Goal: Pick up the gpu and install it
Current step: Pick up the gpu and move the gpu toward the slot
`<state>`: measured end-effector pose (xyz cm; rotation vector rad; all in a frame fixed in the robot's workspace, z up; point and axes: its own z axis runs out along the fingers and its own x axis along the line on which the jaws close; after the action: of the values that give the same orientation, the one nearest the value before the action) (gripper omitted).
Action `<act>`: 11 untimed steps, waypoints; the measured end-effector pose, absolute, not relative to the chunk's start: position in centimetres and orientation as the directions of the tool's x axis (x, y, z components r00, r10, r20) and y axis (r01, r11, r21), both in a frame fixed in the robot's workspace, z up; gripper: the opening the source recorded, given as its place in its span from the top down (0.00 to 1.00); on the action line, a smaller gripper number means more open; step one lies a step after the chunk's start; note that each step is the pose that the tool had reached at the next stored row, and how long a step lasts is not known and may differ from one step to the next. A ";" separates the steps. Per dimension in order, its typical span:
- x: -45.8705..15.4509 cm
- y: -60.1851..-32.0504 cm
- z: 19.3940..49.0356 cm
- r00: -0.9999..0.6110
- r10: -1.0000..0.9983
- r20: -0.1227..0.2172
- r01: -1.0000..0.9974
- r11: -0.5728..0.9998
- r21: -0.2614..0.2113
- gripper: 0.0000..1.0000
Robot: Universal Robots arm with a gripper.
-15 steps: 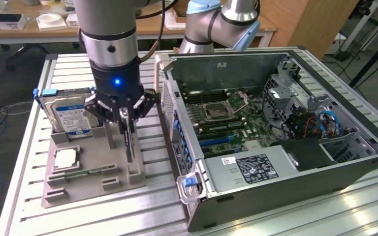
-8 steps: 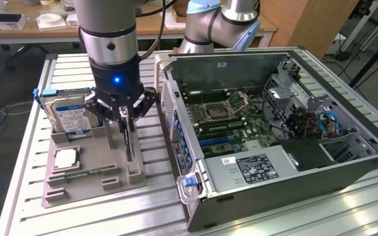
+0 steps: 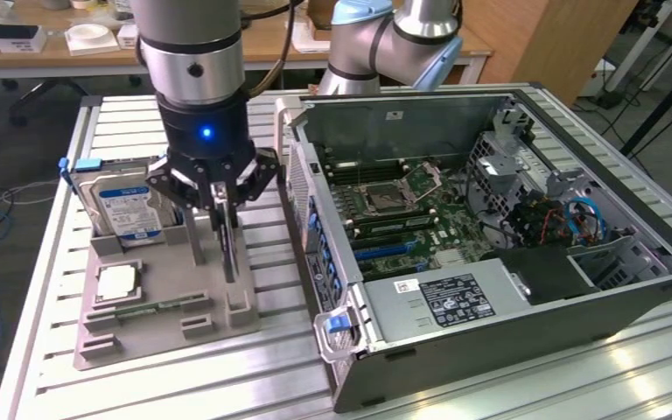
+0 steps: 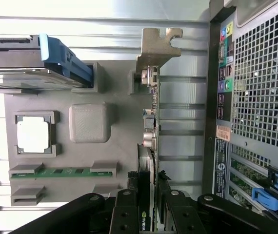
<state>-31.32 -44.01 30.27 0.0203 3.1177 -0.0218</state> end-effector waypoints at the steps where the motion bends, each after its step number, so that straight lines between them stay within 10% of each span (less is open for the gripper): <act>1: -31.3 -44.0 30.4 -1.000 0.013 -0.024 0.013 1.000 -0.014 0.74; 11: -31.3 -44.0 31.7 -1.000 0.013 -0.024 0.013 1.000 -0.014 0.74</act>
<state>-31.32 -44.01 31.67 0.0202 3.1178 -0.0218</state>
